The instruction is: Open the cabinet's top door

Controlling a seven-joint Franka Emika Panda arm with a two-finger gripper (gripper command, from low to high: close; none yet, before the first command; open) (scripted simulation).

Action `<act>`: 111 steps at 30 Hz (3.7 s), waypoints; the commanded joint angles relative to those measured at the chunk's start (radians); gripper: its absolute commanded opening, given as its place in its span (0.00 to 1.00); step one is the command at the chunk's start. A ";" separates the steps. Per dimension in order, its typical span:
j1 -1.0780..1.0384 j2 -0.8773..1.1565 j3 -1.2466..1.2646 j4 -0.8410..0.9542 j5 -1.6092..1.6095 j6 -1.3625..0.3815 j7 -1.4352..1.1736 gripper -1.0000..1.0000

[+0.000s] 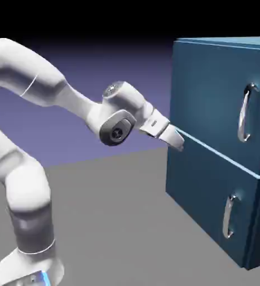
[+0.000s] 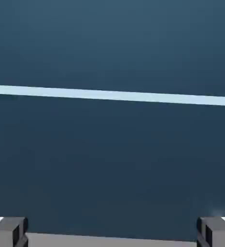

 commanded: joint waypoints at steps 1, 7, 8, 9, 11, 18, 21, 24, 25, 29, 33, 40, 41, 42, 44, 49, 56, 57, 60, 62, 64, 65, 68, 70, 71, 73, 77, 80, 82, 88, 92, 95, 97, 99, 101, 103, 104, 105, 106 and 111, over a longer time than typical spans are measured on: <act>0.015 -0.007 -0.018 0.010 -0.044 0.000 0.030 0.50; 0.107 -0.047 -0.127 0.067 -0.304 -0.002 0.213 0.50; 0.122 -0.053 -0.145 0.077 -0.348 -0.002 0.244 0.50; 0.138 -0.060 -0.163 0.086 -0.391 -0.002 0.274 0.50; 0.168 -0.073 -0.199 0.105 -0.478 -0.003 0.335 0.50; 0.275 -0.120 -0.325 0.172 -0.783 -0.004 0.548 0.50; 0.321 -0.140 -0.379 0.201 -0.913 -0.005 0.639 0.50; 0.367 -0.160 -0.434 0.230 -1.044 -0.006 0.731 0.50; 0.382 -0.167 -0.452 0.239 -1.087 -0.006 0.761 0.50; 0.443 -0.193 -0.524 0.277 -1.261 -0.007 0.883 0.50; 0.504 -0.220 -0.596 0.316 -1.435 -0.008 1.005 0.50; 0.611 -0.267 -0.723 0.383 -1.740 -0.010 1.218 0.50; 0.626 -0.273 -0.741 0.392 -1.783 -0.010 1.248 0.50; 0.642 -0.280 -0.759 0.402 -1.827 -0.010 1.279 0.50; 0.672 -0.293 -0.795 0.421 -1.914 -0.011 1.340 0.50; 0.749 -0.327 -0.885 0.469 -2.131 -0.012 1.492 0.50; 0.856 -0.373 -1.012 0.536 -2.435 -0.013 1.705 0.50; 0.871 -0.380 -1.030 0.545 -2.479 -0.014 1.735 0.50; 0.917 -0.400 -1.084 0.574 -2.609 -0.014 1.827 0.50; 0.947 -0.413 -1.120 0.593 -2.696 -0.015 1.888 0.50; 0.978 -0.427 -1.156 0.612 -2.783 -0.015 1.948 0.50; 0.993 -0.433 -1.174 0.622 -2.827 -0.016 1.979 0.50; 1.033 -0.427 -1.199 0.651 -2.839 -0.020 1.986 0.50; 1.106 -0.411 -1.238 0.706 -2.842 -0.028 1.986 0.50; 1.142 -0.403 -1.258 0.733 -2.844 -0.032 1.986 0.50; 1.174 -0.396 -1.275 0.757 -2.845 -0.036 1.986 0.00; 1.065 -0.364 -1.210 0.667 -2.842 -0.087 2.038 0.00; 0.956 -0.325 -1.137 0.592 -2.846 -0.124 2.107 0.00; 0.884 -0.312 -1.087 0.540 -2.827 -0.151 2.123 0.00; 0.667 -0.309 -0.922 0.385 -2.726 -0.228 2.120 0.00; 0.522 -0.319 -0.801 0.292 -2.652 -0.266 2.120 0.00; 0.413 -0.333 -0.705 0.228 -2.591 -0.288 2.120 0.00; 0.340 -0.347 -0.639 0.186 -2.545 -0.299 2.118 0.00; 0.268 -0.376 -0.569 0.135 -2.478 -0.316 2.094 0.00; 0.198 -0.418 -0.496 0.081 -2.394 -0.335 2.057 0.00; 0.136 -0.462 -0.426 0.030 -2.308 -0.351 2.018 0.00; 0.108 -0.485 -0.392 0.007 -2.264 -0.358 1.998 0.00; 0.082 -0.508 -0.360 -0.014 -2.221 -0.364 1.979 0.00; 0.058 -0.531 -0.329 -0.035 -2.177 -0.371 1.959 0.00; -0.027 -0.645 -0.190 -0.122 -1.960 -0.402 1.852 0.00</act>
